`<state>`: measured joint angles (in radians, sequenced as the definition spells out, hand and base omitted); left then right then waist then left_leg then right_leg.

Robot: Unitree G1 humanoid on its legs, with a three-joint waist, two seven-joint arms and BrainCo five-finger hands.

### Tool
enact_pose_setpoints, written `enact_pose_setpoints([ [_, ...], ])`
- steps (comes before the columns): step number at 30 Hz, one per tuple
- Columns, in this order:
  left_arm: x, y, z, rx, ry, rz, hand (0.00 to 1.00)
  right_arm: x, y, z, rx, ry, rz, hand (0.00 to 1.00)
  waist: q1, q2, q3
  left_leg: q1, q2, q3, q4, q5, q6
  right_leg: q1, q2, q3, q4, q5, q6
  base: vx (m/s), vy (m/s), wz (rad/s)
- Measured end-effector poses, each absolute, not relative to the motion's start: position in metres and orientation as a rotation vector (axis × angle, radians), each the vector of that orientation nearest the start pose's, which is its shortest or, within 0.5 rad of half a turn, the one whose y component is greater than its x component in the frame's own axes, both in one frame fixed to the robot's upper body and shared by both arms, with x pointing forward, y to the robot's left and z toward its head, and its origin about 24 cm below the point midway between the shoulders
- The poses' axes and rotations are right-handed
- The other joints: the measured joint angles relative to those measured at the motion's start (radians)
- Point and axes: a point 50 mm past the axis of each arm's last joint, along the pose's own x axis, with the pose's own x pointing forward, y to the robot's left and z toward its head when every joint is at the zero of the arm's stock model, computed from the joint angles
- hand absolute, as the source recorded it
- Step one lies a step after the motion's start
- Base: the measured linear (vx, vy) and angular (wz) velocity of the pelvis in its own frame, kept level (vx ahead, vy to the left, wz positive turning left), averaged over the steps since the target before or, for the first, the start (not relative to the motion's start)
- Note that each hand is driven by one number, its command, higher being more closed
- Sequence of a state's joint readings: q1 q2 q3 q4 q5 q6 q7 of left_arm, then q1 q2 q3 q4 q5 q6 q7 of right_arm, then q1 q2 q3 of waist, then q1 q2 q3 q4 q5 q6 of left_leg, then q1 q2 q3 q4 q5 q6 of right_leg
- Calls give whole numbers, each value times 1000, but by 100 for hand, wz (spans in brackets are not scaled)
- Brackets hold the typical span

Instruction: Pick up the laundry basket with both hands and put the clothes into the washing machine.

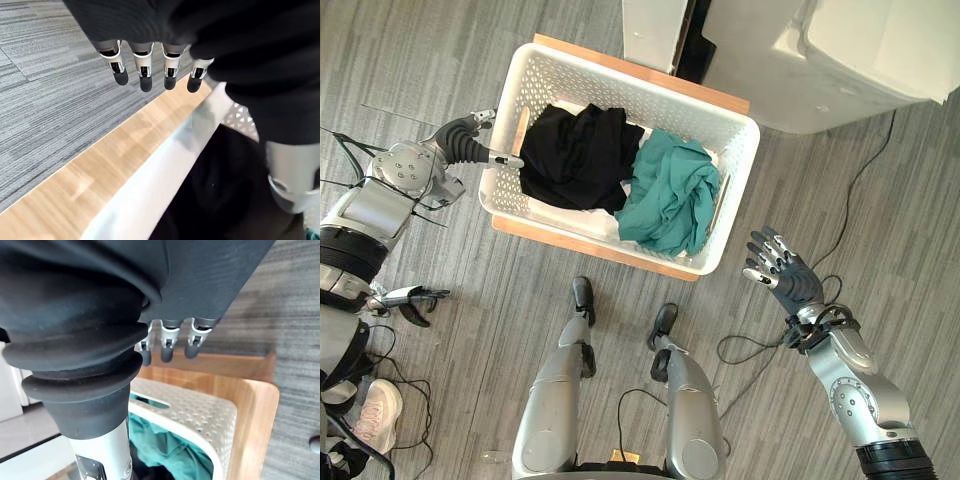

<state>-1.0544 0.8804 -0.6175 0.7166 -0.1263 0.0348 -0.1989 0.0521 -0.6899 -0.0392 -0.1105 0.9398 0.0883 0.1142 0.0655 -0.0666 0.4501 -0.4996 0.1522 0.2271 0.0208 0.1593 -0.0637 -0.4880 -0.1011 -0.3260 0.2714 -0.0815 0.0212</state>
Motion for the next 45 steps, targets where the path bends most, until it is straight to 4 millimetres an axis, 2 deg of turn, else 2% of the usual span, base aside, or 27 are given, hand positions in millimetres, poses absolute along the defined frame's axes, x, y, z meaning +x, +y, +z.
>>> enact_pose_setpoints([
  [7, 386, 254, 211, 1070, 58, -190, 0, 245, -263, 106, 207, 14, 165, 0, -4, -1, -1, -9, 7, 16, 1, 0, 0, 0, 11, 5, -34, 23, 3, 4, -8, -5],
  [12, 386, 256, 211, 1118, 42, -183, 0, 249, -261, 112, 201, -11, 192, 0, -9, -5, -3, -13, 7, 28, -2, 0, 0, -1, 14, 17, -58, 40, 4, 8, -3, -5],
  [15, 386, 262, 213, 1122, 28, -142, 0, 251, -263, 127, 192, -76, 191, 0, -17, -5, -3, -16, 4, 36, -3, 1, 1, -1, 15, 26, -78, 55, 10, 3, 10, -7],
  [17, 388, 263, 217, 1096, 8, -109, 0, 249, -274, 144, 182, -166, 150, 0, -24, -5, -3, -22, 3, 37, -4, 5, 7, -1, 16, 27, -89, 66, 14, 0, 0, 0],
  [20, 389, 263, 218, 1078, -3, -89, 0, 247, -285, 155, 163, -213, 114, 0, -26, -6, -4, -26, 3, 42, -5, 7, 9, -2, 17, 30, -102, 79, 13, -18, 8, -4],
  [24, 389, 263, 220, 1057, -17, -71, 0, 248, -286, 158, 161, -227, 105, 0, -29, -6, -4, -30, 3, 51, -10, 9, 11, -5, 18, 35, -114, 90, 15, -17, 2, -4],
  [26, 390, 262, 222, 1039, -33, -61, 0, 249, -293, 162, 163, -242, 70, 0, -29, -6, -4, -31, 2, 54, -23, 19, 26, -6, 20, 33, -124, 98, 14, 0, 0, 0],
  [30, 391, 258, 223, 1019, -50, -64, 0, 246, -310, 166, 165, -273, -9, 0, -29, -6, -4, -37, -2, 53, -24, 22, 29, -6, 18, 29, -131, 105, 14, 3, 7, 4],
  [34, 391, 256, 225, 1017, -59, -67, 0, 248, -317, 159, 168, -244, -36, 0, -30, -6, -4, -41, -3, 50, -24, 24, 31, -6, 18, 26, -138, 109, 13, 3, 0, 1],
  [38, 391, 256, 225, 1017, -59, -67, 0, 276, -313, 143, 189, -148, -33, 0, -36, -6, -4, -44, -5, 48, -27, 27, 34, -6, 17, 24, -143, 115, 14, 0, 0, 0],
  [40, 392, 254, 227, 1012, -70, -71, 0, 297, -304, 137, 178, -84, -11, 0, -36, -5, -5, -46, -8, 51, -43, 33, 36, -9, 18, 24, -157, 126, 15, 0, 0, 0],
  [45, 396, 244, 242, 986, -126, -87, 0, 335, -284, 147, 146, -37, 50, 0, -24, -5, -5, -79, -14, 52, -49, 54, 52, -35, 15, 20, -171, 146, 17, -4, 17, 2],
])
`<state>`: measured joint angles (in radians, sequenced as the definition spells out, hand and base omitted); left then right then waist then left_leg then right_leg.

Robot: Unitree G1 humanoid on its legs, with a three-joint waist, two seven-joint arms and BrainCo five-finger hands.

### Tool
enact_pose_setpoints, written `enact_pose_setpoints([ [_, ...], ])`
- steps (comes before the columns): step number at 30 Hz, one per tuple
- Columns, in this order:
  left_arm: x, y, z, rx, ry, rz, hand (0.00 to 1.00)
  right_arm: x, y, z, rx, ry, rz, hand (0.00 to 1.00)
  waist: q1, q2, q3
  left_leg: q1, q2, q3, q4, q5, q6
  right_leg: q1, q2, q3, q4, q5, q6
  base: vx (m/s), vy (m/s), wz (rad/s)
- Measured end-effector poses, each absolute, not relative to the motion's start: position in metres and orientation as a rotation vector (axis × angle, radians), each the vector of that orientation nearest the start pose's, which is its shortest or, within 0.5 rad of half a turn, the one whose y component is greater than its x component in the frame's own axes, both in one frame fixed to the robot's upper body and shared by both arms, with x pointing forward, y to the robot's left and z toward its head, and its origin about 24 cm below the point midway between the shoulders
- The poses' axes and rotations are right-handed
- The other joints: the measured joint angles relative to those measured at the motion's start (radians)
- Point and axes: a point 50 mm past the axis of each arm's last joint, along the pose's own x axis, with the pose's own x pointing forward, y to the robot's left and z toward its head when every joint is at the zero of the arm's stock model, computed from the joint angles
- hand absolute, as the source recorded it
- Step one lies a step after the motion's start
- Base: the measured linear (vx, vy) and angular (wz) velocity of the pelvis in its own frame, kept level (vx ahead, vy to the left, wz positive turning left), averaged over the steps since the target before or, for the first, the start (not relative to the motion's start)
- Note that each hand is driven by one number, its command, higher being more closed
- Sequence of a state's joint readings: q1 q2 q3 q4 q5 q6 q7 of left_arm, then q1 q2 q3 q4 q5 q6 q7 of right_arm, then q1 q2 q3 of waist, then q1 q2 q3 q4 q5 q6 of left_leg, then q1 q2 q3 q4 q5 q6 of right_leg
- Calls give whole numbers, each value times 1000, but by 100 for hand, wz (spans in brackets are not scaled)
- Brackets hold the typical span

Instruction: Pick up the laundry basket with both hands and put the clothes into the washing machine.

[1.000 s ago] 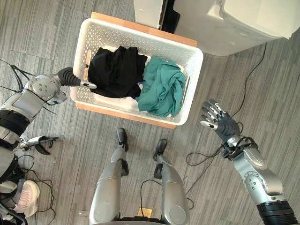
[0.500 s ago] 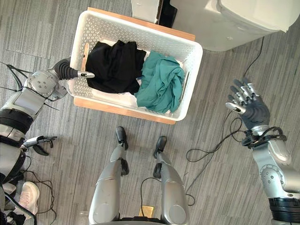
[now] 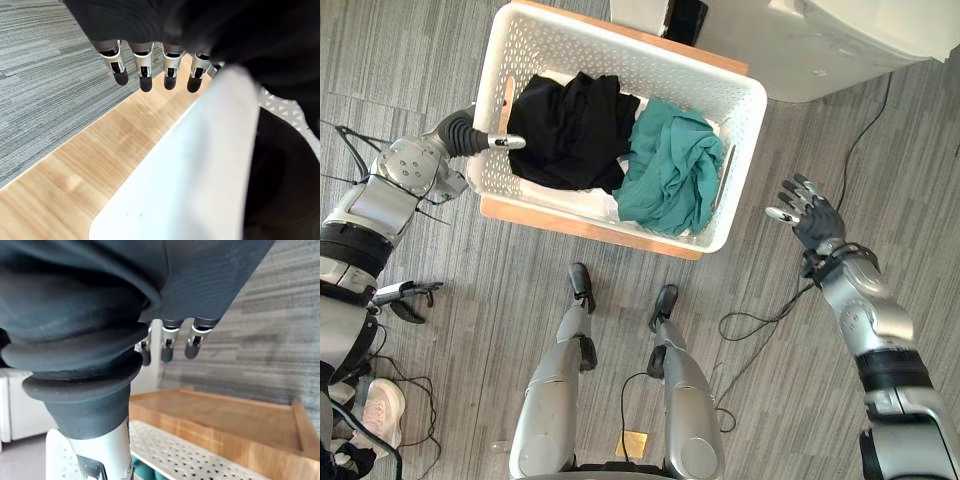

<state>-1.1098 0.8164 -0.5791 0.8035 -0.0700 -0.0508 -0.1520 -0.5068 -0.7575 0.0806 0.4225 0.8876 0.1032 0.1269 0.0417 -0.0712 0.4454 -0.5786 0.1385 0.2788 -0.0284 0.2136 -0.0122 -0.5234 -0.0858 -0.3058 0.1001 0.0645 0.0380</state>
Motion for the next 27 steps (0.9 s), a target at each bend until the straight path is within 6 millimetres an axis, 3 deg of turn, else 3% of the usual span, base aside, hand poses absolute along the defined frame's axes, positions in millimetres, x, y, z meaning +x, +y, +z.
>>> enact_pose_setpoints([
  [5, 402, 240, 247, 938, -127, -78, 0, 364, -267, 168, 106, -27, 85, 0, 1, 0, 0, -13, -3, -3, -1, 2, 0, -7, -2, -4, -7, 14, -1, -1, 12, 1],
  [15, 405, 241, 255, 842, -156, -25, 0, 386, -260, 193, 148, -58, 63, 0, -3, 3, -1, -42, -3, 8, -20, 25, 8, -27, 3, -10, -41, 48, -5, 1, 3, 0],
  [23, 406, 246, 251, 770, -139, 9, 0, 400, -246, 195, 150, -23, 63, 0, -24, 7, -17, -44, 0, -4, -45, 45, 5, -29, 11, -22, -54, 59, -11, 7, 16, 3],
  [27, 406, 249, 250, 755, -135, 21, 0, 405, -239, 200, 64, -6, 78, 0, -25, 15, -27, -48, 3, -2, -63, 56, -9, -37, 18, -24, -67, 68, -19, 0, 0, 0],
])
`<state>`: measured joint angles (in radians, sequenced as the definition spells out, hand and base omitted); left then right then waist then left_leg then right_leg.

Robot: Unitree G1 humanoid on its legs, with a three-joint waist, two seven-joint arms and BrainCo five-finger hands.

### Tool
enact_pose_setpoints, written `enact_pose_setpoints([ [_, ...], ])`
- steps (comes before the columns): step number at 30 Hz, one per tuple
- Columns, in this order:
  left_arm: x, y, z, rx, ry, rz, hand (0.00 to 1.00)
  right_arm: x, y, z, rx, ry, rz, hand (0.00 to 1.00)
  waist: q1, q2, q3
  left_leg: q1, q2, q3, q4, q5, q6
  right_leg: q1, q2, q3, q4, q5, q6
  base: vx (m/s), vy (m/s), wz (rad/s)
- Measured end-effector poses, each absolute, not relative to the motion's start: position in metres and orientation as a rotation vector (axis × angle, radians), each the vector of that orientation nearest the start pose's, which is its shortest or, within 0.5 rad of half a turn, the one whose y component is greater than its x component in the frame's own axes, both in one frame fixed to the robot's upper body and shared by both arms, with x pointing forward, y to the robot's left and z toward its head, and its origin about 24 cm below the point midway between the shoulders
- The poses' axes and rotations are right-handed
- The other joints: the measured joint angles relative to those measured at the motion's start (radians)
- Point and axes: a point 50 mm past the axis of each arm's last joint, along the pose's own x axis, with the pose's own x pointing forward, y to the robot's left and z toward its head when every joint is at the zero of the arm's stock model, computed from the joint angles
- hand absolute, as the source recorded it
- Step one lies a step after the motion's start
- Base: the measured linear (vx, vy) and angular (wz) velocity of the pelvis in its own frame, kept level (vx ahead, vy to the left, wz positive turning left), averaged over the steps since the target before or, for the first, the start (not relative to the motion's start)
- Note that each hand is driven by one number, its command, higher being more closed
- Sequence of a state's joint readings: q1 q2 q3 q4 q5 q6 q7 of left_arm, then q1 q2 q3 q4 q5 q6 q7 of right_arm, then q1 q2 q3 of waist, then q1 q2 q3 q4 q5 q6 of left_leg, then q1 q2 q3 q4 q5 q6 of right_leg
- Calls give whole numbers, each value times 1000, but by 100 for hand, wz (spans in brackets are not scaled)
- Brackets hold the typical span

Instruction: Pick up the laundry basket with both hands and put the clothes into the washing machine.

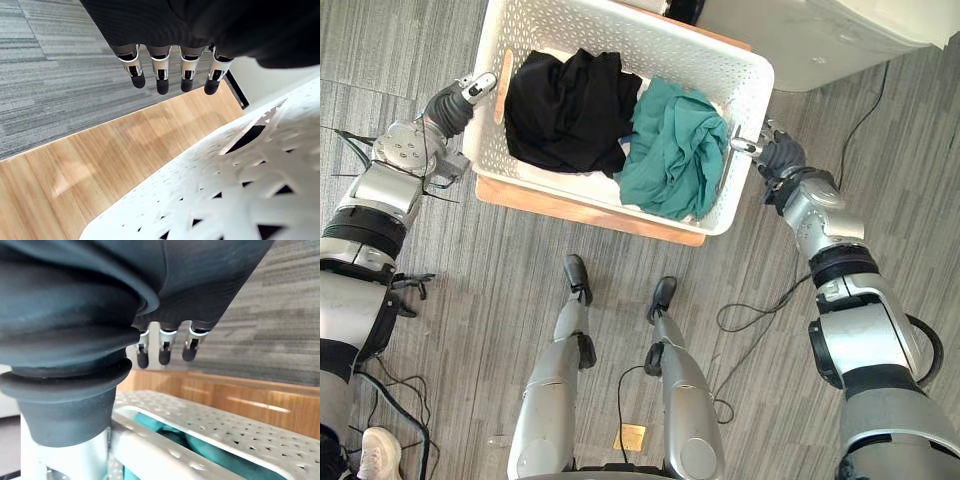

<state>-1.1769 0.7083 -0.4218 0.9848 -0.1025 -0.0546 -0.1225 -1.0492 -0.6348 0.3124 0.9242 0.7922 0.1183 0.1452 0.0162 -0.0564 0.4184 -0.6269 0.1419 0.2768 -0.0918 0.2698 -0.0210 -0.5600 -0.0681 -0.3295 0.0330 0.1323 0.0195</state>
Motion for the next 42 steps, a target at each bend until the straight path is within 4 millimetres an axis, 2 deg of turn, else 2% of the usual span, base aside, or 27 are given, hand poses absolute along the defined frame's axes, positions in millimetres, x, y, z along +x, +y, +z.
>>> enact_pose_setpoints([
  [10, 405, 250, 249, 864, -126, 43, 0, 410, -229, 204, -21, 7, 84, 0, 0, 17, -14, -3, 4, 4, 0, 7, 4, -3, 4, 1, -1, 2, -2, 0, 0, 0],
  [15, 399, 252, 255, 1058, -129, 18, 0, 409, -220, 210, -92, -12, 123, 0, 5, 17, -14, -5, 14, 9, 14, 17, 17, -3, 12, 4, -3, 4, -3, 0, 5, -4],
  [18, 394, 245, 255, 1218, -142, -45, 0, 403, -215, 213, -173, -30, 171, 0, 10, 17, -14, -6, 18, 12, 21, 16, 17, -3, 13, 8, -3, 4, -3, -5, 3, -4],
  [23, 387, 245, 246, 1380, -99, -136, 0, 392, -223, 206, -266, -6, 184, 0, 20, 18, -15, -2, 20, 21, 23, 8, 18, -3, 13, 15, 0, 5, -2, -7, 11, -2],
  [27, 384, 250, 240, 1458, -53, -164, 0, 389, -221, 201, -305, 13, 208, 0, 23, 24, -18, 2, 22, 31, 24, 7, 19, -3, 15, 27, 0, 8, -2, -21, 20, -8],
  [28, 384, 251, 237, 1476, -36, -172, 100, 388, -221, 201, -323, 18, 214, 0, 23, 30, -21, 2, 22, 33, 25, 7, 20, -4, 15, 29, 0, 9, -2, -17, 15, -3],
  [31, 384, 252, 232, 1487, -16, -178, 100, 387, -220, 199, -343, 29, 221, 0, 26, 37, -25, -1, 27, 37, 40, 3, 17, -4, 17, 34, 0, 11, -4, -26, 15, -5],
  [32, 384, 252, 232, 1486, -14, -175, 100, 387, -220, 198, -345, 29, 223, 100, 27, 37, -25, -1, 28, 38, 43, 1, 16, -4, 18, 35, 0, 11, -4, -22, 5, -7],
  [37, 386, 252, 227, 1458, -34, -114, 100, 389, -216, 198, -381, 24, 207, 100, 27, 37, -25, -7, 35, 47, 68, -11, 17, -5, 20, 46, 0, 15, -9, -36, 10, -6],
  [42, 392, 245, 229, 1357, -100, -11, 100, 390, -216, 197, -389, -5, 158, 100, 33, 37, -25, -13, 35, 49, 66, -16, 14, -12, 20, 47, 0, 17, -13, -39, 29, 0],
])
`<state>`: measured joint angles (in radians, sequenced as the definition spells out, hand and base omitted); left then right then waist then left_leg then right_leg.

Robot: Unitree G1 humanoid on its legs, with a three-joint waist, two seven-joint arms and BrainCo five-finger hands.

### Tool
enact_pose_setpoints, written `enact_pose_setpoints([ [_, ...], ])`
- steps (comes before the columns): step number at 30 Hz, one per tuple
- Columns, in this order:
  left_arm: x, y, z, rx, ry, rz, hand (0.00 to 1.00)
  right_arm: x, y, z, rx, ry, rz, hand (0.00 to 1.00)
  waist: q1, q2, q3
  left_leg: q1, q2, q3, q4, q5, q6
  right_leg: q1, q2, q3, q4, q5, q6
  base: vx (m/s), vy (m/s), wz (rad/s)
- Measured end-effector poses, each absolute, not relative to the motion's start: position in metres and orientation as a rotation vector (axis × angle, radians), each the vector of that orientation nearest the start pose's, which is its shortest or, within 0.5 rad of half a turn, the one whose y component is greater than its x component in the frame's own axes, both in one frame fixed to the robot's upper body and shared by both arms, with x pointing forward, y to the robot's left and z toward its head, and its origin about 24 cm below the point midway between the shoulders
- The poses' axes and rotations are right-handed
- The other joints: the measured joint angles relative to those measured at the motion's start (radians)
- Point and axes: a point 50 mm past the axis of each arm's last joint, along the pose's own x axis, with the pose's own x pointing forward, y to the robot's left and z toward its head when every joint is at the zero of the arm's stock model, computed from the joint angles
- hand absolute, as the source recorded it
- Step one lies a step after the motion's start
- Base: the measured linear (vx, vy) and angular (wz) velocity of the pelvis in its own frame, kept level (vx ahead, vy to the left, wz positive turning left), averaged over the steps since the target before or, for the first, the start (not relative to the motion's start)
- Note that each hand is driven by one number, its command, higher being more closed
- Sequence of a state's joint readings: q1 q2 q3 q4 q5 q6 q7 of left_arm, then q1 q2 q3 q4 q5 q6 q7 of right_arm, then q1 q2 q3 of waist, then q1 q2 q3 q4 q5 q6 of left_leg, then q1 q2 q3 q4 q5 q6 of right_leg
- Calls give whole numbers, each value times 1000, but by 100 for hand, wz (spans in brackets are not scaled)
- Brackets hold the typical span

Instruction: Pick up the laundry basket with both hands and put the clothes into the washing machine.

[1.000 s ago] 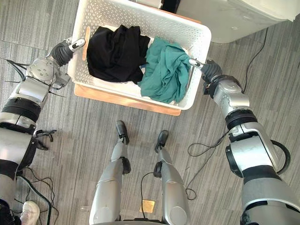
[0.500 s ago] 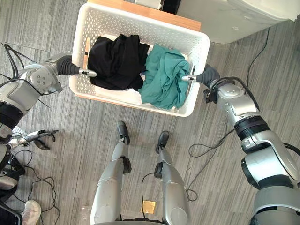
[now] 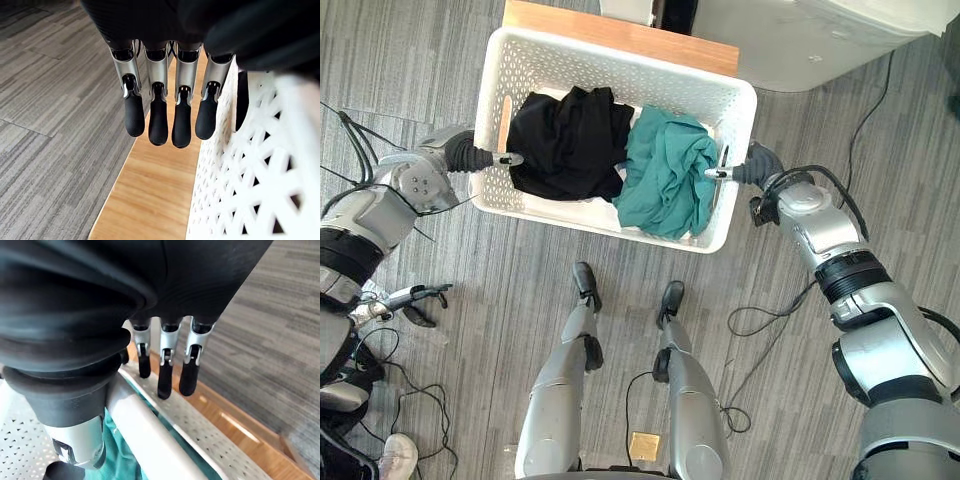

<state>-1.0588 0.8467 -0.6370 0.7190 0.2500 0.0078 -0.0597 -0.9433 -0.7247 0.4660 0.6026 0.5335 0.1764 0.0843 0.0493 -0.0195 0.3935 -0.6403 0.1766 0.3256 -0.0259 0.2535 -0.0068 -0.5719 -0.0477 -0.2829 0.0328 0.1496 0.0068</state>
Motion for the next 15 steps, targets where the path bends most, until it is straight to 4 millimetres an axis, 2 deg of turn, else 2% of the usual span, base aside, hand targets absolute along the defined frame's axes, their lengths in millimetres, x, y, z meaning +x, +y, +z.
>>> enact_pose_setpoints([
  [2, 393, 243, 239, 1274, -153, 70, 100, 390, -213, 204, -386, -48, 143, 100, -5, 0, 0, -17, -1, 10, -10, 1, 1, -22, -1, 1, -4, 5, 0, -57, 41, -2],
  [5, 395, 241, 246, 1182, -190, 147, 100, 391, -207, 205, -340, -78, 114, 100, -8, 0, 0, -20, -3, 13, -15, 12, -9, -25, -2, 0, -8, 13, -2, -59, 48, 0],
  [10, 398, 232, 260, 1066, -249, 218, 100, 393, -202, 209, -268, -112, 83, 100, -8, 0, 0, -20, -5, 10, -34, 27, -6, -24, 1, -5, -21, 23, -3, -47, 51, 1],
  [15, 400, 225, 261, 990, -268, 259, 100, 392, -201, 208, -229, -132, 45, 100, -7, 1, 0, -15, -6, 2, -35, 33, -2, -12, 3, -14, -27, 23, -3, -39, 62, 5],
])
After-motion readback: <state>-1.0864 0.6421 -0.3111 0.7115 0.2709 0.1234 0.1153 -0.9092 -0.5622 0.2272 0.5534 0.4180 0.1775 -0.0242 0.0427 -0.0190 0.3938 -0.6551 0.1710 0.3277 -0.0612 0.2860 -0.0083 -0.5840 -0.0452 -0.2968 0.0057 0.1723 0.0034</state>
